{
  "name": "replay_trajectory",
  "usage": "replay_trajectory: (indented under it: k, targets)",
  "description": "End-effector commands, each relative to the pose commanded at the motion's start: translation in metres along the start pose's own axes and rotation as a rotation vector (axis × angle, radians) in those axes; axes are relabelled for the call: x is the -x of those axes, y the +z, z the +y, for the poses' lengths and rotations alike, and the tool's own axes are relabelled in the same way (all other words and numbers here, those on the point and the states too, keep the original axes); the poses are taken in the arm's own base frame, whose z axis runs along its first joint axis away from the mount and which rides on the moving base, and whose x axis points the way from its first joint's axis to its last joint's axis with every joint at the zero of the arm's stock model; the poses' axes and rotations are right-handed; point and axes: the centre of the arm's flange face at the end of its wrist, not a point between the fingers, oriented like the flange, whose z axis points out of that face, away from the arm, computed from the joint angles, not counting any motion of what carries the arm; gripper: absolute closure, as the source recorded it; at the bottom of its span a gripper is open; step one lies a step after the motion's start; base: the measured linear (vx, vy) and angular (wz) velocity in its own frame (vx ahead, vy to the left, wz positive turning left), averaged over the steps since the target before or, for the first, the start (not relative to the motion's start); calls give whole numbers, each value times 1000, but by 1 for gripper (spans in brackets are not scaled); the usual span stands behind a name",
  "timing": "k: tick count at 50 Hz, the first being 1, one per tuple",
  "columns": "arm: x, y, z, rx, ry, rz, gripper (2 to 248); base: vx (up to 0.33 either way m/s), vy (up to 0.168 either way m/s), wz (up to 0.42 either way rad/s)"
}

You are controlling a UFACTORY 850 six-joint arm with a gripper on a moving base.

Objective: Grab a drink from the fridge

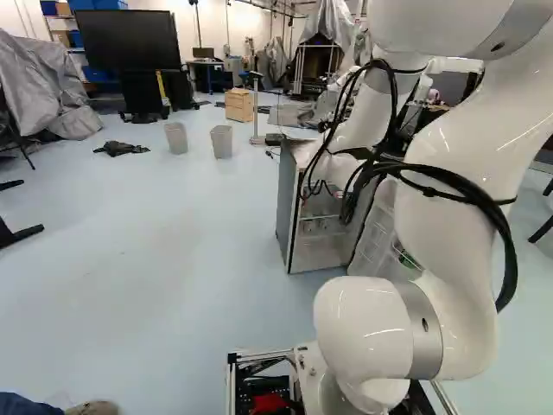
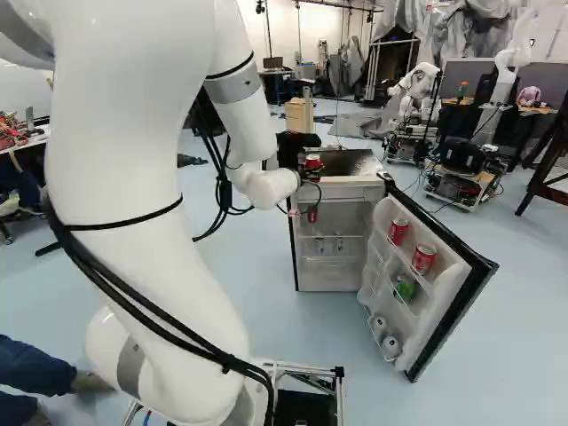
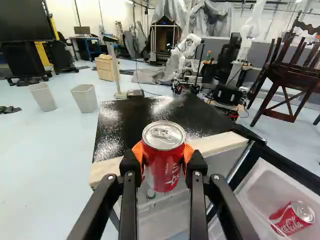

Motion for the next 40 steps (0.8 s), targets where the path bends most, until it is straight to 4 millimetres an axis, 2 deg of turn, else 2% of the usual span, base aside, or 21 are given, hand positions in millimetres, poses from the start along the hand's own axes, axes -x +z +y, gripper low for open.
replay_trajectory:
  k: [13, 40]
  targets:
    - [-14, 21, -6, -8, 2, 27, 153, 0, 0, 0]
    - [-15, 74, -20, -29, 1, -24, 153, 0, 0, 0]
